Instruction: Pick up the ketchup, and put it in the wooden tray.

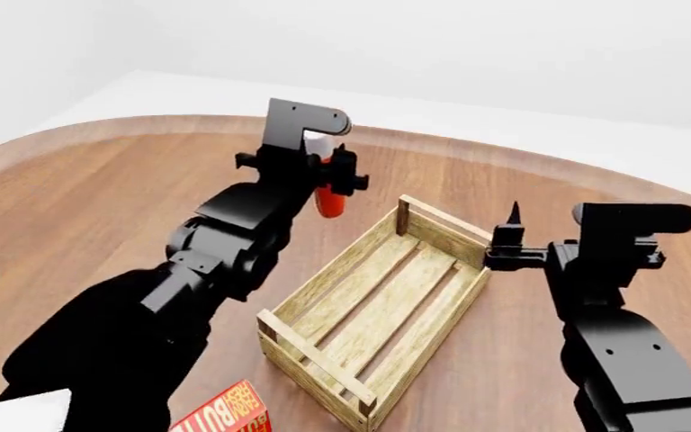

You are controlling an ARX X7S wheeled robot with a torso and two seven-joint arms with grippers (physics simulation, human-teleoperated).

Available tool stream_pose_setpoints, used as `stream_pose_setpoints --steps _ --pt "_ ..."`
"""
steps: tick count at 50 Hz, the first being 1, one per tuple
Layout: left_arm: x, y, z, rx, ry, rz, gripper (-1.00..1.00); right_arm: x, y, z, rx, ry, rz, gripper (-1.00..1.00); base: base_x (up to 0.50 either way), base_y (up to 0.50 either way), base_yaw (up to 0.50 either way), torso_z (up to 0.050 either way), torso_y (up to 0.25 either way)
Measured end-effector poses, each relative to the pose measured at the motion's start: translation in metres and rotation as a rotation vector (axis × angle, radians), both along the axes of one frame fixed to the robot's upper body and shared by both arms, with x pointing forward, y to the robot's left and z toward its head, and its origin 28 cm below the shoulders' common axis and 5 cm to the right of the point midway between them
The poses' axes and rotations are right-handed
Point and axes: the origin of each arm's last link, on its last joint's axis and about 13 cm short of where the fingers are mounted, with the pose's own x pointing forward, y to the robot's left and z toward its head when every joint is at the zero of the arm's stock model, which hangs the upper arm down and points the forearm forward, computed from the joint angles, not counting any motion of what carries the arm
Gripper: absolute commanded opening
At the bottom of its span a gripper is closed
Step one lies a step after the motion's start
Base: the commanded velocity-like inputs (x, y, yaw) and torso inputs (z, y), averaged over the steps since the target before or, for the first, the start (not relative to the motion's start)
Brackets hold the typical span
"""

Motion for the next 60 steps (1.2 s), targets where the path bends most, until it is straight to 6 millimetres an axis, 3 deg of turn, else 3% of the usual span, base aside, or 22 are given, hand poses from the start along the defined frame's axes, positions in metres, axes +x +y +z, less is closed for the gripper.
stream_pose_setpoints --steps 24,60 --pt "-0.017 -0.03 -0.016 -0.007 0.09 -0.088 -1.0 -0.034 -0.016 -0.004 0.024 0.0 -0.097 1.0 0.0 0.0 0.0 0.0 -0.083" --pt "-0.021 -0.041 -0.01 0.004 0.042 -0.103 -1.0 -0.04 -0.018 -0.006 0.031 -0.008 -0.133 1.0 0.0 0.0 0.0 0.0 -0.123"
